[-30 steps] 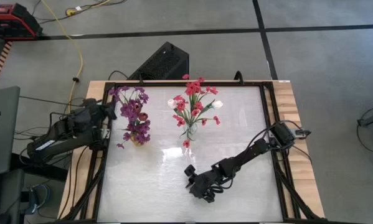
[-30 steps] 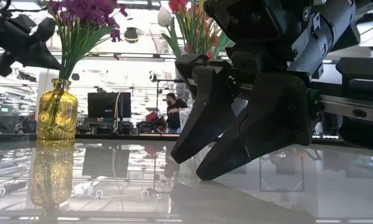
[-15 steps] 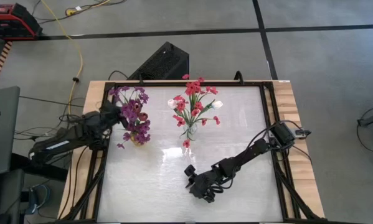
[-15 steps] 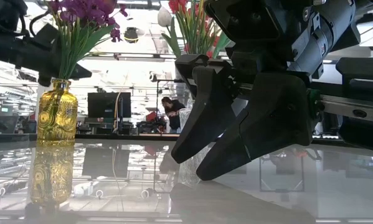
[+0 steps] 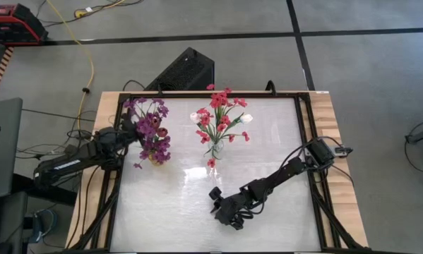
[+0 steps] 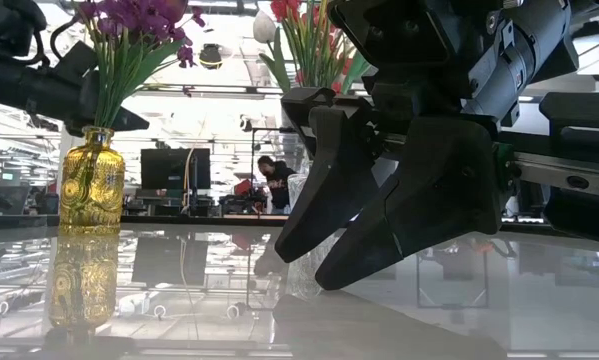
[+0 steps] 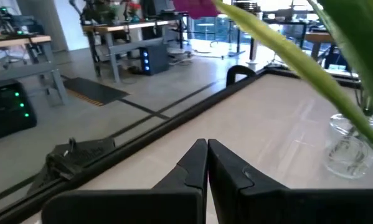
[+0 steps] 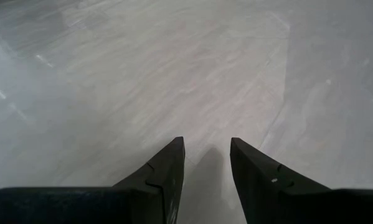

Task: Sort flowers into vase by color
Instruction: Return to Home Position

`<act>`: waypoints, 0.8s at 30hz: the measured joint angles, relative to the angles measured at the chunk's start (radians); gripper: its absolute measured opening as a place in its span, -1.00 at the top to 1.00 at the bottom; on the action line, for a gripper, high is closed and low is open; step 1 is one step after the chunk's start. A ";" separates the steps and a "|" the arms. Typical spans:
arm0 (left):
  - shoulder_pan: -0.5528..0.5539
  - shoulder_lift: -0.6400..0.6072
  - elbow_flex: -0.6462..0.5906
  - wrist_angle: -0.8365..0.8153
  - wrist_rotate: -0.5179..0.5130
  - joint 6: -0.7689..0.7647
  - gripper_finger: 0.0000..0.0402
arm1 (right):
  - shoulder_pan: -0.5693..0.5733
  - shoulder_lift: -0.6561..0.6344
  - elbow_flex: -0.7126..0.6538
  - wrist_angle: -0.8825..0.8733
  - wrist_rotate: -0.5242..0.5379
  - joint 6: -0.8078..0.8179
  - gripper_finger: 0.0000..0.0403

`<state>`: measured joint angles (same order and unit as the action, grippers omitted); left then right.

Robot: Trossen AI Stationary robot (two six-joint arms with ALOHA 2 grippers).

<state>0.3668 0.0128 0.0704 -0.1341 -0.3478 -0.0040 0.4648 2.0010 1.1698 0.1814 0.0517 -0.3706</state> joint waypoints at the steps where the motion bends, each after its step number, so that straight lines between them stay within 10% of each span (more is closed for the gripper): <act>1: 0.000 0.000 0.000 0.000 -0.005 0.000 1.00 | 0.000 0.000 0.000 0.000 0.000 0.000 0.21; 24: 0.000 0.000 0.000 -0.004 -0.010 -0.006 1.00 | 0.000 0.000 0.000 0.000 0.000 0.000 0.21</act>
<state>0.3668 0.0128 0.0704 -0.1383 -0.3574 -0.0105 0.4648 2.0010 1.1698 0.1814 0.0517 -0.3706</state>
